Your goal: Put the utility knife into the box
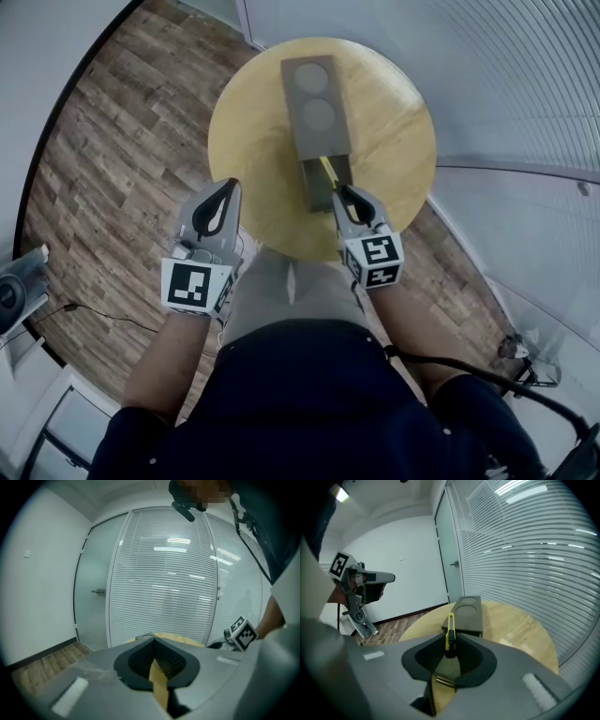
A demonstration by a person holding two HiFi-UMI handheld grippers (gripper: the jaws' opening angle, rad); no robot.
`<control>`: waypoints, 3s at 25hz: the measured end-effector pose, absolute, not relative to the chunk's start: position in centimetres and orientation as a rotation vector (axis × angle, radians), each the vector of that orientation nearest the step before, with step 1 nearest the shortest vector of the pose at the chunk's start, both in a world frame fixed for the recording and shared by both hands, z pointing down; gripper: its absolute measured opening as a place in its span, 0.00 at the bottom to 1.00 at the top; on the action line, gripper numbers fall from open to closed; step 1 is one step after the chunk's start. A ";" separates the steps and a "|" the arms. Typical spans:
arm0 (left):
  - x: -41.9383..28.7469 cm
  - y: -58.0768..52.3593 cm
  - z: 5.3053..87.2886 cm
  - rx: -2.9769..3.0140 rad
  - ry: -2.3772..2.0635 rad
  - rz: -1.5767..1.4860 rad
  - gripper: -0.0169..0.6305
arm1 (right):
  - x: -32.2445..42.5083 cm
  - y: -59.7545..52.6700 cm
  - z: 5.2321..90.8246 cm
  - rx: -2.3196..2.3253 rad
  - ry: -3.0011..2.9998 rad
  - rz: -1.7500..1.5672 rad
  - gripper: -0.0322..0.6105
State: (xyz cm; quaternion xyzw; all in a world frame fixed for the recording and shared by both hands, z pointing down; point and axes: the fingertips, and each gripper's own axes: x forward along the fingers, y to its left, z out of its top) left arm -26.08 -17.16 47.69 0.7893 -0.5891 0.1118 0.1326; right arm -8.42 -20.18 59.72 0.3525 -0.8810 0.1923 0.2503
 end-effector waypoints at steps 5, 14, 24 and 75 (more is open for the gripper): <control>-24.7 -17.0 50.0 2.280 -1.660 0.341 0.03 | -8.1 -20.0 61.8 0.937 -2.379 0.515 0.17; -23.6 -17.0 53.1 2.235 -1.638 0.358 0.03 | -8.0 -19.8 65.0 0.899 -2.347 0.557 0.17; -23.9 -17.0 52.8 2.216 -1.664 0.345 0.03 | -7.8 -20.2 64.1 0.888 -2.379 0.517 0.17; -18.7 -12.8 31.8 2.609 -1.811 0.151 0.03 | 2.0 -16.4 39.8 1.195 -2.686 0.320 0.06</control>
